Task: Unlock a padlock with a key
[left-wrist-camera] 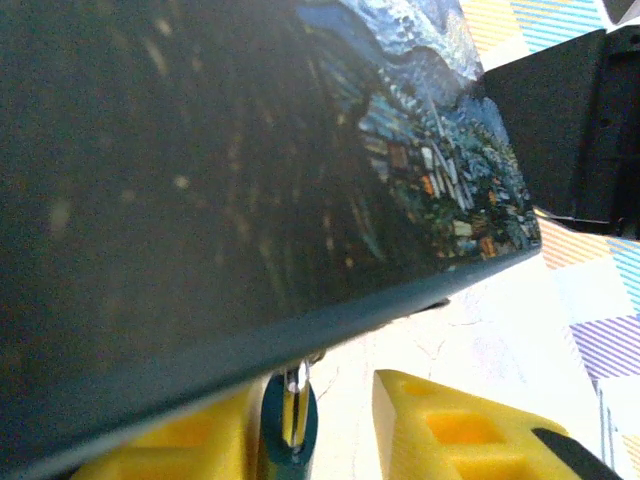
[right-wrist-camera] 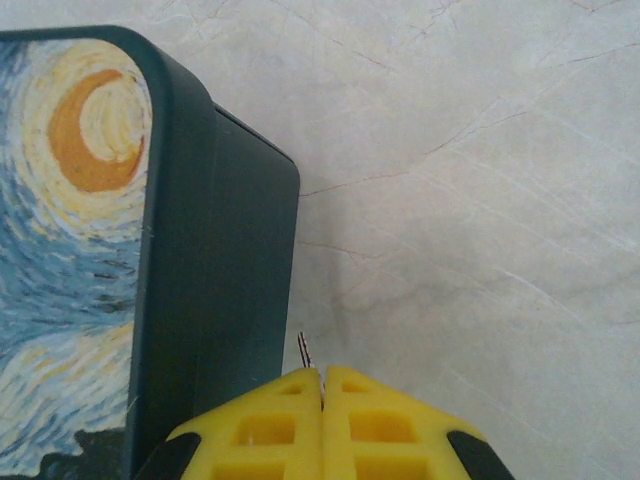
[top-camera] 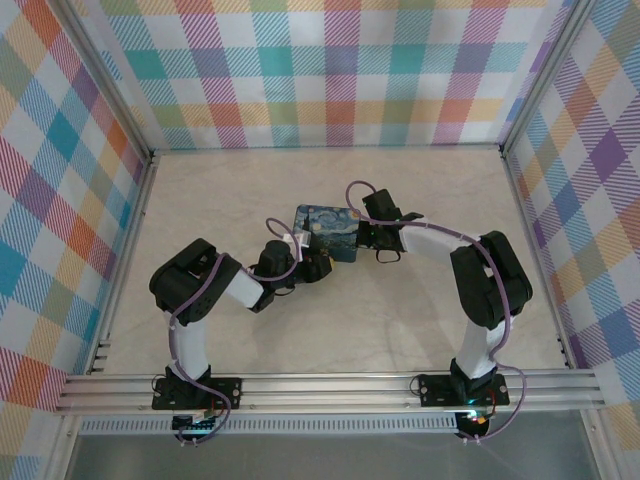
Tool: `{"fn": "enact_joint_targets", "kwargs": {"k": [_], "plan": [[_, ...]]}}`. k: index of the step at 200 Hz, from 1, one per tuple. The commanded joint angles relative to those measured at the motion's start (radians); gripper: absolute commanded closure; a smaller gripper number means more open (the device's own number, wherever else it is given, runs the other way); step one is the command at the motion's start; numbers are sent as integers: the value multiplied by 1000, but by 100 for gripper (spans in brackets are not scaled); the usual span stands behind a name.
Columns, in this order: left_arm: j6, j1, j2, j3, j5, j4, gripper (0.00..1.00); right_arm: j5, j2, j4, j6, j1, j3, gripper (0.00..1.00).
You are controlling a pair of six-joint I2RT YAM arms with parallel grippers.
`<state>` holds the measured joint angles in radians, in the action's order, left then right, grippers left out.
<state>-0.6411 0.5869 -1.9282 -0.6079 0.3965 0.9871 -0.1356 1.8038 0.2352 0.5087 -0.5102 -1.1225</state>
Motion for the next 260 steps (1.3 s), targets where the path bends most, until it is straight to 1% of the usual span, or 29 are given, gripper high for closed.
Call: {"fn": "enact_joint_targets", "kwargs": {"k": [1, 30, 41, 60, 80, 88, 118, 163, 188, 217, 260], "plan": [[7, -12, -21, -11, 15, -141, 68, 16, -37, -18, -4, -6, 13, 100], [6, -15, -24, -22, 21, -155, 77, 19, -40, -21, -4, -7, 16, 100], [4, -16, -27, -30, 25, -164, 78, 21, -42, -22, -5, -7, 18, 100], [1, -16, -33, -42, 34, -180, 84, 19, -46, -21, -7, -7, 20, 100], [-7, -17, -35, -50, 43, -195, 86, 9, -53, -19, -13, -7, 22, 100], [-10, -18, -31, -52, 49, -205, 89, 2, -56, -16, -16, -5, 24, 100], [-27, -16, 5, -75, 65, -304, 93, -13, -80, -6, -29, -1, 36, 100], [-22, -16, 116, -162, 71, -590, 95, -11, -155, -2, -39, 26, 92, 100], [-41, -16, 157, -217, 58, -717, 95, -20, -197, 11, -42, 38, 125, 100], [-83, -15, 182, -282, 60, -807, 95, -20, -280, 21, -39, 50, 186, 100], [-156, -13, 199, -362, 65, -891, 95, 58, -454, 7, -45, 52, 283, 100]]}}
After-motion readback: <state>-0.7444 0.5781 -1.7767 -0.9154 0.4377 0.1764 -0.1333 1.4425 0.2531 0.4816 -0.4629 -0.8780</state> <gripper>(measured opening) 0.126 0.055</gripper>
